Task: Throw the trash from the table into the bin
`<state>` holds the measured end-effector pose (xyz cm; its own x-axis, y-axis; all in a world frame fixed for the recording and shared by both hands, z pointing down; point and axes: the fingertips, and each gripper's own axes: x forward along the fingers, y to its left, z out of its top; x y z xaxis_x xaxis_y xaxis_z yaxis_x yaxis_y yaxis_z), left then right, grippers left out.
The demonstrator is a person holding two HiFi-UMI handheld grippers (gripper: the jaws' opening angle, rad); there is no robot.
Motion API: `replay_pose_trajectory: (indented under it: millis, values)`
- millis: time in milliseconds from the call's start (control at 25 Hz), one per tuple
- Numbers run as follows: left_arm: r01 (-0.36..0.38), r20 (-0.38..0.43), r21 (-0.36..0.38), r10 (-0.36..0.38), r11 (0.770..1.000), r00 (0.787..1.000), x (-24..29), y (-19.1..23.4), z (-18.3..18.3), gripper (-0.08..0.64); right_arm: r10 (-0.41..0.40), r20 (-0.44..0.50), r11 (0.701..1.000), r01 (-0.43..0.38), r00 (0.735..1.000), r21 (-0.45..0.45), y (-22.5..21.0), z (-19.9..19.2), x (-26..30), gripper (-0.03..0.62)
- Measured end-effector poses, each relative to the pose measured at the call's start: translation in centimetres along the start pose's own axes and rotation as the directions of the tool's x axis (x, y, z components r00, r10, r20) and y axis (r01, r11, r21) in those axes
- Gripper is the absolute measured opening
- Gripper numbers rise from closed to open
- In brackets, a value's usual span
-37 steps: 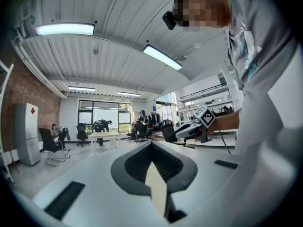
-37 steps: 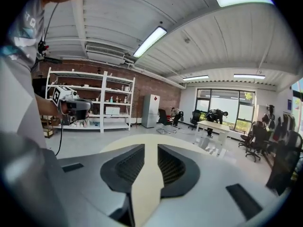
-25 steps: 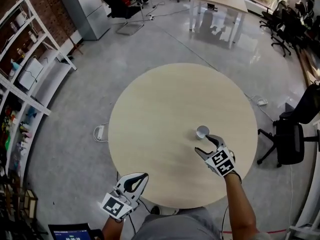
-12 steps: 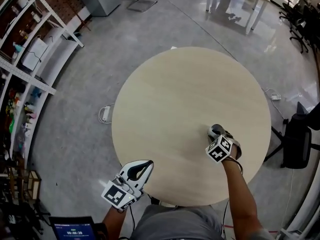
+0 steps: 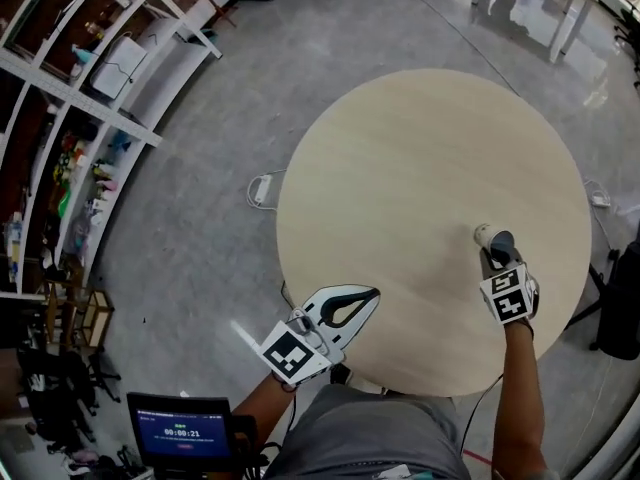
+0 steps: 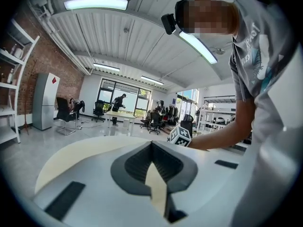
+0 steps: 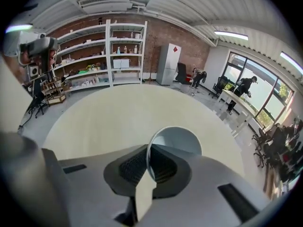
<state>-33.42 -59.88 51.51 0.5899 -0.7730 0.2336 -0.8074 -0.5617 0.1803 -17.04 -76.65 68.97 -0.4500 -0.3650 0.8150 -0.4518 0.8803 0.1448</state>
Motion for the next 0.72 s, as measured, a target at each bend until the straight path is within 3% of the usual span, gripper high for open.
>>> replay_pose_trajectory:
  millis: [360,600,720]
  values:
    - [0.006,0.113,0.091,-0.016,0.996,0.993,-8.4,1.2,2.7,0.043,-0.048,0.174,0.999,0.044,0.984,0.024,7.7,9.1,-6.4,0.015]
    - [0.027,0.162,0.197,-0.059,0.98,0.985,-13.7,-7.0,0.3,0.043,-0.101,0.278,0.994,0.087,0.955,0.062,14.6,4.8,-14.6,0.015]
    - [0.025,0.209,0.24,-0.077,0.97,0.975,-18.2,-9.0,0.8,0.043,-0.134,0.327,0.991,0.119,0.935,0.066,18.5,5.5,-18.7,0.015]
